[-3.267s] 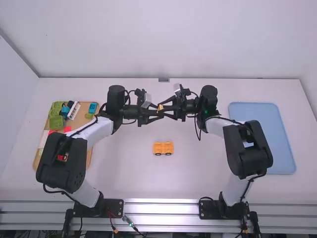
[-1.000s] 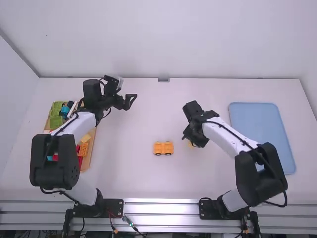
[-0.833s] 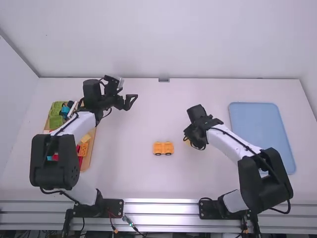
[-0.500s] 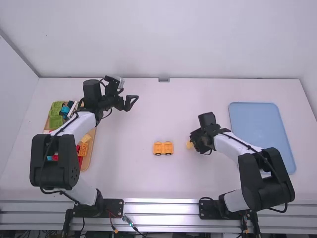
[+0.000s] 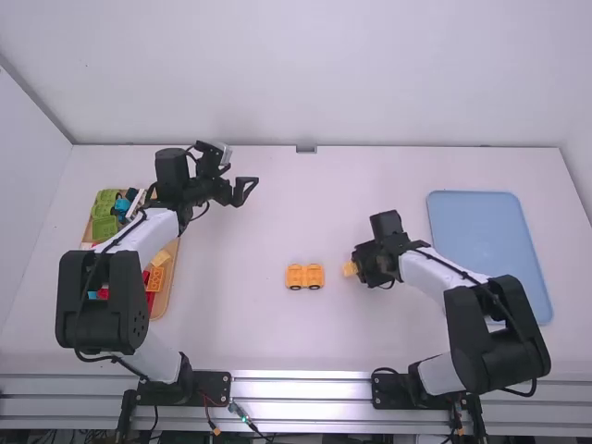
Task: Assemble lego blocks to make yellow taxi
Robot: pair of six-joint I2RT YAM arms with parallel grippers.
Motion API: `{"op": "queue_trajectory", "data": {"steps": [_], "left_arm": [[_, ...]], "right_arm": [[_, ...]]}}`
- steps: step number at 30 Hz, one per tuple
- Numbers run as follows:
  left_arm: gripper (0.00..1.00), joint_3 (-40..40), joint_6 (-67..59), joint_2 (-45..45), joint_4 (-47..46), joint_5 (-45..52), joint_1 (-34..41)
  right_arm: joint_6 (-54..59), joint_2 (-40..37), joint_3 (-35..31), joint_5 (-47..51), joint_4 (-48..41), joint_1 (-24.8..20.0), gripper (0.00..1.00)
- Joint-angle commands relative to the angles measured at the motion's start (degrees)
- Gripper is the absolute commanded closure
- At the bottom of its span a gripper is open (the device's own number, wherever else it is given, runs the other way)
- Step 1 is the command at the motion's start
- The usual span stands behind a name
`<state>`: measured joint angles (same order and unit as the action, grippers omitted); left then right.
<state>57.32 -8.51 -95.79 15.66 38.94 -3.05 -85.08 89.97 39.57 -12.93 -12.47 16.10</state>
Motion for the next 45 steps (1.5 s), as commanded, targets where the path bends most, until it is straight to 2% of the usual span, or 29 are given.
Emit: {"op": "queue_trajectory", "data": {"steps": [1, 10, 15, 20, 27, 34, 41, 42, 43, 45], "left_arm": [[0.01, 1.22, 0.15, 0.09, -0.02, 0.7, 0.15], [0.01, 1.22, 0.17, 0.09, -0.02, 0.72, 0.81], [0.01, 1.22, 0.17, 0.09, 0.0, 0.7, 0.81], [0.01, 1.22, 0.17, 0.09, -0.02, 0.7, 0.81], [0.01, 1.22, 0.15, 0.09, -0.2, 0.66, 0.81], [0.01, 1.22, 0.15, 0.09, -0.22, 0.68, 0.81], [0.01, 1.22, 0.15, 0.09, -0.31, 0.68, 0.81], [0.01, 1.22, 0.15, 0.09, -0.35, 0.66, 0.81], [0.01, 1.22, 0.15, 0.09, -0.44, 0.68, 0.81], [0.01, 1.22, 0.15, 0.09, -0.52, 0.68, 0.81]], "right_arm": [[-3.52, -0.92, -0.07, 0.11, -0.17, -0.35, 1.0], [-13.75, -0.92, -0.07, -0.33, -5.6, -3.8, 1.0], [-13.73, -0.92, 1.03, 0.81, -6.86, -3.28, 1.0], [-15.32, -0.68, 4.94, 5.35, -13.84, -2.75, 1.0], [-15.63, 3.26, 7.98, 4.94, -13.97, -2.08, 1.0], [-15.56, 9.97, 9.62, 0.15, -13.97, -2.23, 1.0], [-15.65, 10.49, 9.6, -0.07, -14.58, -1.81, 1.0], [-15.65, 10.49, 9.6, 0.09, -14.62, -1.92, 0.94], [-15.65, 10.49, 9.6, 0.09, -14.64, -2.16, 0.84], [-15.63, 10.49, 9.53, -0.39, -14.99, -2.23, 0.77]]}}
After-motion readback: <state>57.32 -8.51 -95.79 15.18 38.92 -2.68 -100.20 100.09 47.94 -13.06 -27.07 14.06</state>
